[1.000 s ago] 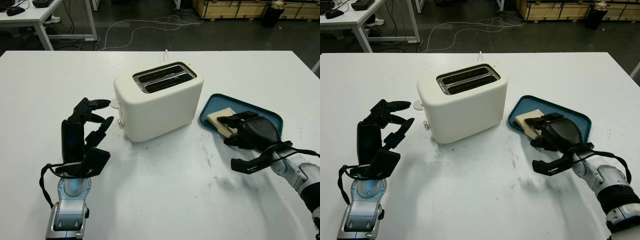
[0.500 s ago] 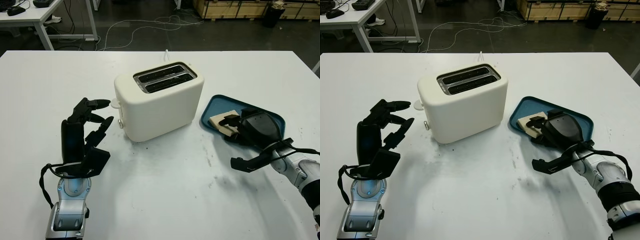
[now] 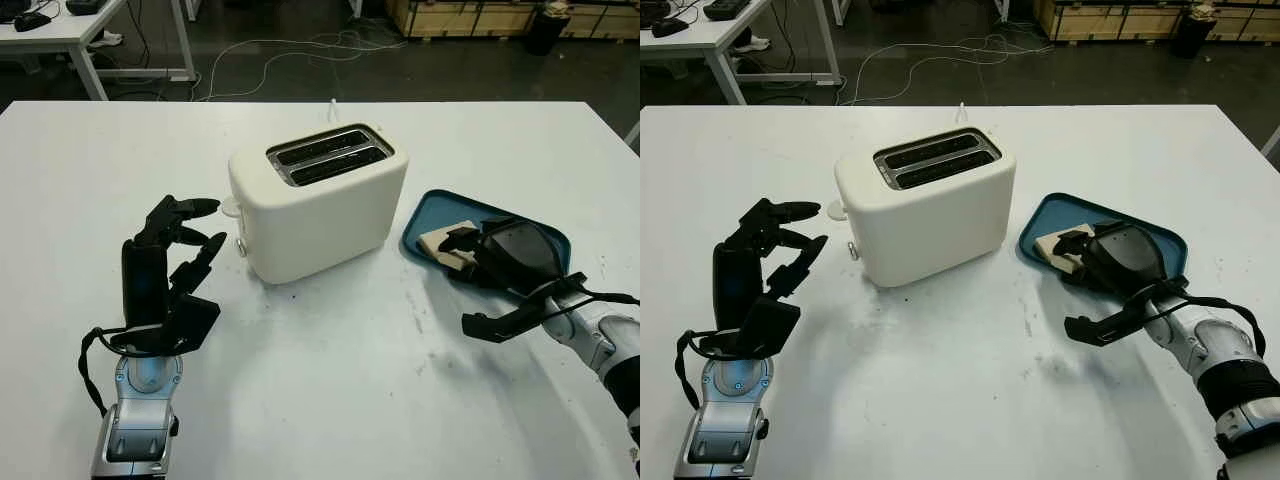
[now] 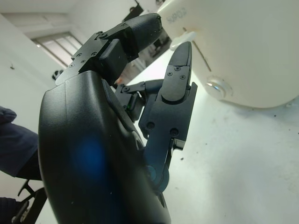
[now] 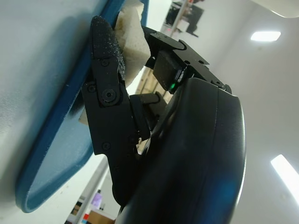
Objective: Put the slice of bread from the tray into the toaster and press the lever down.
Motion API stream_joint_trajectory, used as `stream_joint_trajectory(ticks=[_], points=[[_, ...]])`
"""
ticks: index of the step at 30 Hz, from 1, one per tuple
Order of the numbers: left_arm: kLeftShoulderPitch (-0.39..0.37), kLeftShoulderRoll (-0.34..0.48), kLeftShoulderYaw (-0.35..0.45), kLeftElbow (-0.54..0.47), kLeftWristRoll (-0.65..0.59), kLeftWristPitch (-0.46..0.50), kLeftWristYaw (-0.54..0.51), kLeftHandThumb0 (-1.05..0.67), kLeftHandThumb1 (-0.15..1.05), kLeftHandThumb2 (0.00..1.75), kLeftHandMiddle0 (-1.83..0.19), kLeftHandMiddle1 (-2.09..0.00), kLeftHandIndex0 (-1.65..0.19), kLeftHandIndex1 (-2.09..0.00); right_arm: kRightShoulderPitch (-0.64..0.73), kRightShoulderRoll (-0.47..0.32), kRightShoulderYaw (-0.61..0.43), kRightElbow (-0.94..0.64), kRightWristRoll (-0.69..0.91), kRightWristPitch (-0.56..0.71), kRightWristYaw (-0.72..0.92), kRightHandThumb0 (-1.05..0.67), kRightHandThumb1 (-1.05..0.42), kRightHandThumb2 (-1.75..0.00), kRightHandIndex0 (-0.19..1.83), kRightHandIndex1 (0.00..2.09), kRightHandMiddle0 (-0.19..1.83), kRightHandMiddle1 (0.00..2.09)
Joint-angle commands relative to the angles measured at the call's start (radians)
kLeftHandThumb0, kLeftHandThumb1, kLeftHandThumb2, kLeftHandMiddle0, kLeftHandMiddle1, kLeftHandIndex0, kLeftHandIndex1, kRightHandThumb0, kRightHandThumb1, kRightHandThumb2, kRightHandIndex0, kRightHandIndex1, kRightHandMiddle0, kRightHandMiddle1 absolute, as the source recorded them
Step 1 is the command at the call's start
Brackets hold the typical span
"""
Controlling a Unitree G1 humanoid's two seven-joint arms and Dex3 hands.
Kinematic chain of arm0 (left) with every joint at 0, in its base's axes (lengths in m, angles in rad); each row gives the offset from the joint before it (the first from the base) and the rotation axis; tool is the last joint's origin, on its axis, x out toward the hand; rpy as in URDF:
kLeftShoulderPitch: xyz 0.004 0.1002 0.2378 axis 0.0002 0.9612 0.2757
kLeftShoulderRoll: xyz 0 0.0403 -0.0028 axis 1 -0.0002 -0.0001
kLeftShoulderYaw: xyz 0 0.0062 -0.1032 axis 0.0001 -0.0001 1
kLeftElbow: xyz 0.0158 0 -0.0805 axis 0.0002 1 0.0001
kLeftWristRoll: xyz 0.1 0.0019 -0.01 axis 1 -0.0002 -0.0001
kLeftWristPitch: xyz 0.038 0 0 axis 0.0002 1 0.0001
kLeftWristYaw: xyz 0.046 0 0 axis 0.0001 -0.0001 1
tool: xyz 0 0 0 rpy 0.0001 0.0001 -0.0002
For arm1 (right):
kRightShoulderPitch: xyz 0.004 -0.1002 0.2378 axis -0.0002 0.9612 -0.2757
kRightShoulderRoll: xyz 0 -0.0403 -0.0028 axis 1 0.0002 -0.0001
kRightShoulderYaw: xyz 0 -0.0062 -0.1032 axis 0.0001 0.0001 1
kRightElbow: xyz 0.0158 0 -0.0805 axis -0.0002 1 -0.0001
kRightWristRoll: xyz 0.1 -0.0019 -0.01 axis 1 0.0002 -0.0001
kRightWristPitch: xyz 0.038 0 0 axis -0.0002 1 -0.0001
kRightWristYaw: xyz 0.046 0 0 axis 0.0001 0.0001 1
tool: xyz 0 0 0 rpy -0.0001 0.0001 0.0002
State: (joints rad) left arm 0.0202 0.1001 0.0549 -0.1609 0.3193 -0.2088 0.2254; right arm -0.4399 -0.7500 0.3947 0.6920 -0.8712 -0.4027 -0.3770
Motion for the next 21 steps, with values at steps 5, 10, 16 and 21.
stream_joint_trajectory(ticks=[5,10,16,21], points=[[0.001,0.001,-0.001,0.001,0.007,-0.008,0.009,-0.18,0.92,0.15,-0.50,-1.35,-0.55,-0.82,-0.011,-0.002,-0.021,-0.010,0.019,-0.007,-0.006,-0.64,-0.92,-0.33,0.90,1.75,0.68,1.70],[-0.001,0.002,-0.001,0.002,0.009,-0.009,0.010,-0.19,0.92,0.15,-0.50,-1.35,-0.55,-0.82,-0.019,0.005,-0.024,-0.017,0.014,0.008,-0.021,-0.67,-0.92,-0.47,0.97,1.75,0.69,1.74],[0.000,0.000,0.000,0.002,0.006,-0.009,0.011,-0.19,0.92,0.14,-0.50,-1.36,-0.55,-0.82,-0.026,0.002,-0.022,-0.027,0.008,0.011,-0.036,-0.64,-0.92,-0.53,1.01,1.75,0.69,1.75],[0.000,0.001,0.001,0.003,0.005,-0.012,0.011,-0.19,0.92,0.15,-0.49,-1.36,-0.54,-0.82,-0.029,0.001,-0.016,-0.028,-0.003,0.022,-0.044,-0.63,-0.92,-0.55,1.00,1.75,0.69,1.75]])
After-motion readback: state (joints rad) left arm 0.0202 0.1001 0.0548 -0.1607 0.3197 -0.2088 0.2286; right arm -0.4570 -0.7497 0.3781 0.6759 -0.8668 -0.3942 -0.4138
